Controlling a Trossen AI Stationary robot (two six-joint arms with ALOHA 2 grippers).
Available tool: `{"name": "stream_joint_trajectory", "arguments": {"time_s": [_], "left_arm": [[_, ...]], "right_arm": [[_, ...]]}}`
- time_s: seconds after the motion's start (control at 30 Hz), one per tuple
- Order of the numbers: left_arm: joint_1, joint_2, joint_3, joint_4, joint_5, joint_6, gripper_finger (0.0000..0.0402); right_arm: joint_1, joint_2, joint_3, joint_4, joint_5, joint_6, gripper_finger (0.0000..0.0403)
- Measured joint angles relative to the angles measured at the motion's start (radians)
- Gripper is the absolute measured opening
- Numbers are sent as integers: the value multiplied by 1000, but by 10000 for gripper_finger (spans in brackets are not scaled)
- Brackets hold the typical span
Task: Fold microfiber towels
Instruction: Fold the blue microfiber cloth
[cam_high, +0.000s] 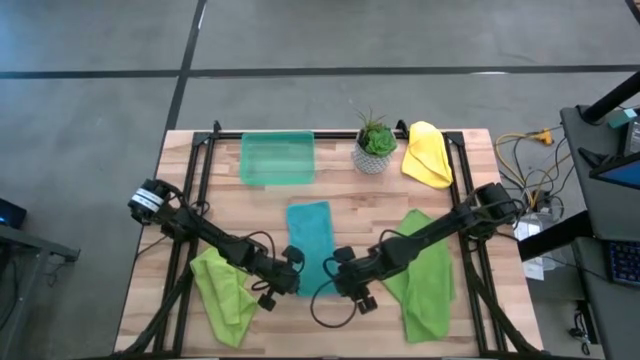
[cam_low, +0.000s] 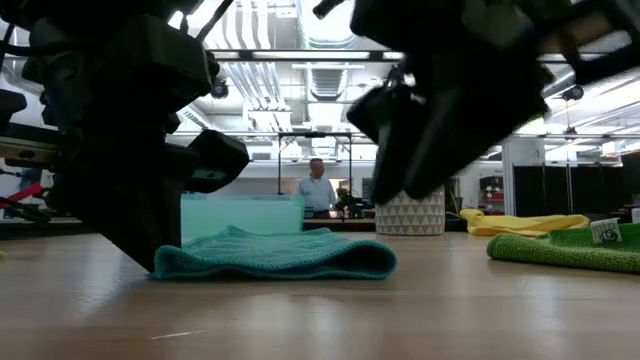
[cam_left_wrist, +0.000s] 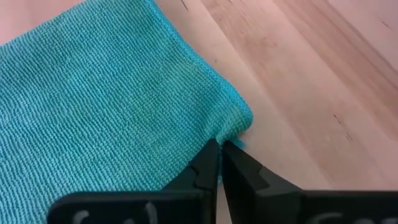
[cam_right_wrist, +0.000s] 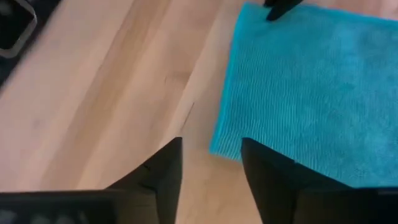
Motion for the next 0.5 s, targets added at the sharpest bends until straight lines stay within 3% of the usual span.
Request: {"name": "stream_joint_trajectory", "arguments": {"time_s": [0.17, 0.5], "left_arm": [[0, -8, 0, 0, 0, -16, 0], [1, -10, 0, 0, 0, -27, 0]], "right_arm": [[0, 2, -59, 89, 78, -83, 193], [-2, 2, -101, 165, 77, -209, 186]]}}
